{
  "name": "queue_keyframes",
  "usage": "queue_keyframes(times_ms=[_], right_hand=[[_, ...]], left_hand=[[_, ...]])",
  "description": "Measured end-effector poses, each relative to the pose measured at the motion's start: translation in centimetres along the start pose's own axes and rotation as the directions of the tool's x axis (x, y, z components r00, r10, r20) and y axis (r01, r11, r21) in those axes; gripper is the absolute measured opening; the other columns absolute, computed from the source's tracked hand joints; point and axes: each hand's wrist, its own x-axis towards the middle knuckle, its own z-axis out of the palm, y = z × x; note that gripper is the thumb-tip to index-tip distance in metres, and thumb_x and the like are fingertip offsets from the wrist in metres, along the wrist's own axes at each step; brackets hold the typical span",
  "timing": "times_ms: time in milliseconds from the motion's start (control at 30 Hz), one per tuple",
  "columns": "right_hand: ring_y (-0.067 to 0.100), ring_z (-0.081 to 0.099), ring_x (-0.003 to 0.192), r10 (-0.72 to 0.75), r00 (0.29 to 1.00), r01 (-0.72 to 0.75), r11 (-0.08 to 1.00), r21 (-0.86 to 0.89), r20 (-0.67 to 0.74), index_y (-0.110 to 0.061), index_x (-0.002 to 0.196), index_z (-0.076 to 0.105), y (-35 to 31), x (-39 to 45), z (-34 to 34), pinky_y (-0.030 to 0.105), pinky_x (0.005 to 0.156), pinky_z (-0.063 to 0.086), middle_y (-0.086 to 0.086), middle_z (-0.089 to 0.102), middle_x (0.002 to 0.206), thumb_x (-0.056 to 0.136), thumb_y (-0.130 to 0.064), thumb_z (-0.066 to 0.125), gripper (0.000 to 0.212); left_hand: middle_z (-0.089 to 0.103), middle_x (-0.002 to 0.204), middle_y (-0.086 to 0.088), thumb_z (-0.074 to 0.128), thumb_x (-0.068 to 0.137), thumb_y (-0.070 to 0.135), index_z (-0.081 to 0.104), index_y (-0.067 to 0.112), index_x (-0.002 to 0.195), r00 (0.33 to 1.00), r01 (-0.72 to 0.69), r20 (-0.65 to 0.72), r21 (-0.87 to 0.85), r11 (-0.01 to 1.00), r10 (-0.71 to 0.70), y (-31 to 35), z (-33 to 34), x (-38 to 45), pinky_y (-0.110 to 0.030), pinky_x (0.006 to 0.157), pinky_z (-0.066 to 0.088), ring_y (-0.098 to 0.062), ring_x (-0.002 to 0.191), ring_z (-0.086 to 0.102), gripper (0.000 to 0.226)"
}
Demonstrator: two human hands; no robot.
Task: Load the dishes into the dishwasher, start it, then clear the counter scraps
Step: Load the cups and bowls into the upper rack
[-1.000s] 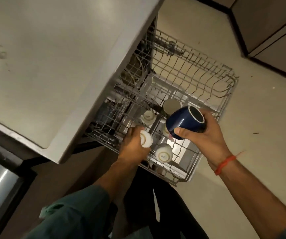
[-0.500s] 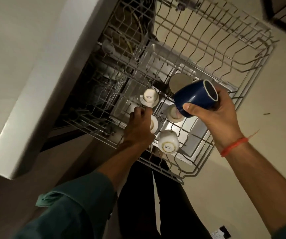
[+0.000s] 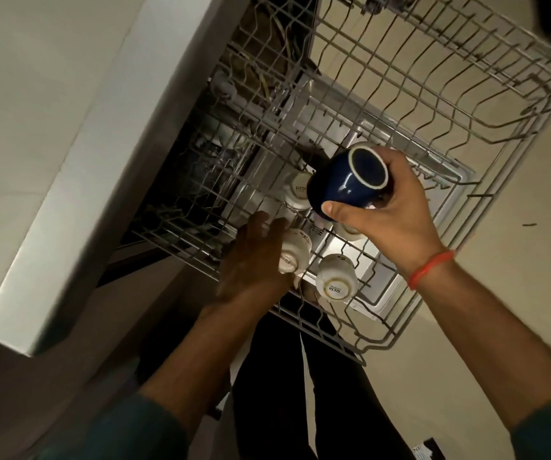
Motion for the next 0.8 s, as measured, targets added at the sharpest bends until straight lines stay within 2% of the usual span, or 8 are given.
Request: queue_keyframes(times_ms=[100, 200, 267, 333, 400, 533, 700, 800], right_hand=[[-0.003, 0.058, 0.108, -0.053, 0.994, 0.062, 0.993, -0.096, 0.091, -0.024, 0.122, 0.053, -0.3, 0.7, 2.0, 0.025, 0.096, 0.051, -0.026, 0.059, 0.115, 0.06, -0.023, 0.095, 0.076], [-0.002, 0.059, 0.11, -0.101, 0.973, 0.134, 0.98, -0.15, 0.207, -0.023, 0.125, 0.052, -0.4, 1.3, 4.8, 0.018, 0.096, 0.048, -0.014, 0.062, 0.12, 0.06, -0.027, 0.095, 0.078], [0.008, 0.061, 0.112, -0.184, 0.942, 0.244, 0.95, -0.196, 0.281, -0.018, 0.126, 0.055, 0.3, 2.0, 7.1, 0.029, 0.098, 0.051, -0.004, 0.064, 0.121, 0.061, -0.033, 0.093, 0.077], [0.018, 0.062, 0.113, -0.215, 0.908, 0.318, 0.912, -0.259, 0.359, -0.017, 0.127, 0.057, 1.3, 2.8, 9.3, 0.04, 0.097, 0.052, 0.001, 0.064, 0.122, 0.062, -0.035, 0.092, 0.076], [0.022, 0.06, 0.114, -0.199, 0.885, 0.366, 0.856, -0.366, 0.42, -0.02, 0.131, 0.057, 2.0, 3.5, 11.1, 0.041, 0.097, 0.052, 0.003, 0.06, 0.124, 0.061, -0.034, 0.092, 0.079], [0.028, 0.055, 0.122, -0.186, 0.82, 0.478, 0.742, -0.471, 0.541, -0.025, 0.143, 0.048, 3.6, 4.2, 13.2, 0.042, 0.097, 0.053, 0.004, 0.051, 0.136, 0.066, -0.029, 0.09, 0.087], [0.036, 0.058, 0.116, -0.229, 0.768, 0.609, 0.551, -0.57, 0.598, -0.022, 0.144, 0.049, 5.0, 4.3, 13.7, 0.049, 0.093, 0.051, 0.009, 0.057, 0.135, 0.063, -0.02, 0.088, 0.089], [0.036, 0.057, 0.113, -0.273, 0.757, 0.647, 0.44, -0.623, 0.594, -0.019, 0.14, 0.054, 5.1, 4.2, 13.6, 0.047, 0.091, 0.045, 0.009, 0.062, 0.131, 0.06, -0.024, 0.09, 0.088]], left_hand=[[0.032, 0.157, 0.006, 0.072, 0.089, 0.043, 0.043, 0.033, 0.145, 0.995, 0.007, -0.104, 0.037, 0.999, -0.003, -2.2, -1.5, -2.5, -0.042, 0.111, 0.039, -0.024, 0.141, 0.038, 0.064], [0.061, 0.131, 0.001, 0.068, 0.089, 0.036, 0.065, 0.027, 0.119, 0.957, -0.069, -0.281, 0.04, 0.997, 0.078, -4.5, -1.7, -4.3, -0.045, 0.099, 0.048, -0.028, 0.122, 0.056, 0.032], [0.067, 0.113, -0.001, 0.069, 0.087, 0.031, 0.068, 0.023, 0.103, 0.923, -0.107, -0.365, 0.064, 0.992, 0.123, -5.6, -1.2, -4.9, -0.043, 0.09, 0.052, -0.028, 0.107, 0.06, 0.017], [0.068, 0.105, -0.002, 0.069, 0.09, 0.026, 0.069, 0.019, 0.094, 0.897, -0.131, -0.412, 0.095, 0.987, 0.159, -6.2, -0.6, -5.1, -0.043, 0.088, 0.052, -0.028, 0.101, 0.06, 0.008], [0.069, 0.101, -0.003, 0.066, 0.091, 0.026, 0.07, 0.018, 0.09, 0.88, -0.154, -0.438, 0.101, 0.983, 0.183, -6.4, 0.0, -4.9, -0.045, 0.093, 0.05, -0.028, 0.099, 0.061, 0.01], [0.069, 0.096, 0.004, 0.061, 0.09, 0.033, 0.069, 0.022, 0.089, 0.865, -0.166, -0.466, 0.085, 0.983, 0.186, -6.3, 1.1, -4.5, -0.044, 0.105, 0.038, -0.023, 0.098, 0.065, 0.013], [0.07, 0.096, 0.005, 0.065, 0.089, 0.032, 0.07, 0.022, 0.091, 0.839, -0.171, -0.509, 0.086, 0.981, 0.191, -6.1, 1.4, -4.4, -0.04, 0.106, 0.033, -0.02, 0.098, 0.065, 0.011], [0.07, 0.096, 0.005, 0.064, 0.09, 0.033, 0.07, 0.022, 0.092, 0.841, -0.166, -0.507, 0.091, 0.982, 0.189, -6.2, 1.6, -4.2, -0.041, 0.108, 0.033, -0.02, 0.098, 0.065, 0.012]])
